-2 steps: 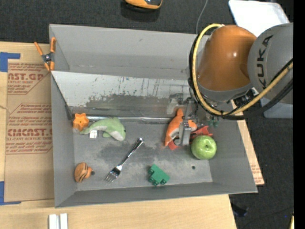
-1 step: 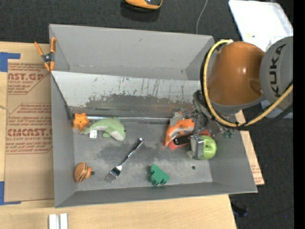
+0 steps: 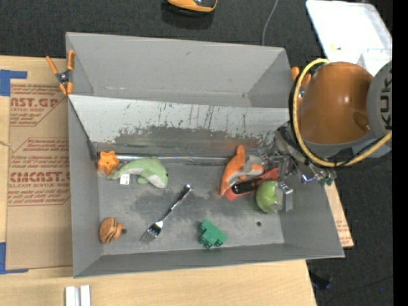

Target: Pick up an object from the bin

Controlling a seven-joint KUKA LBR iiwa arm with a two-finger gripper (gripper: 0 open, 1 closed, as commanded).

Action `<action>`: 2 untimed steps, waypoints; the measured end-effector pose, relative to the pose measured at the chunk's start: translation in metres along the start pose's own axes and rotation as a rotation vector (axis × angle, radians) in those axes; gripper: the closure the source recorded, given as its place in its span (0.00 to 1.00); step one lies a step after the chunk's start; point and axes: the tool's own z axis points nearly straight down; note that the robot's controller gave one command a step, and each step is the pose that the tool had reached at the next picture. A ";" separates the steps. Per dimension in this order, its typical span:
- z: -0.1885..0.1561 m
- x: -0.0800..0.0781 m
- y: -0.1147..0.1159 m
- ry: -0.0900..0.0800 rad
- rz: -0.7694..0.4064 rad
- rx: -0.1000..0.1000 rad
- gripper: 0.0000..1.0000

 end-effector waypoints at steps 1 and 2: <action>0.008 -0.014 -0.019 -0.001 0.063 0.000 0.00; 0.050 -0.027 0.001 -0.002 -0.183 0.000 0.00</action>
Offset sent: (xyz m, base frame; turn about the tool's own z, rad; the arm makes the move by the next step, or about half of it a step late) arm 0.0297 0.0358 -0.0969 -0.0152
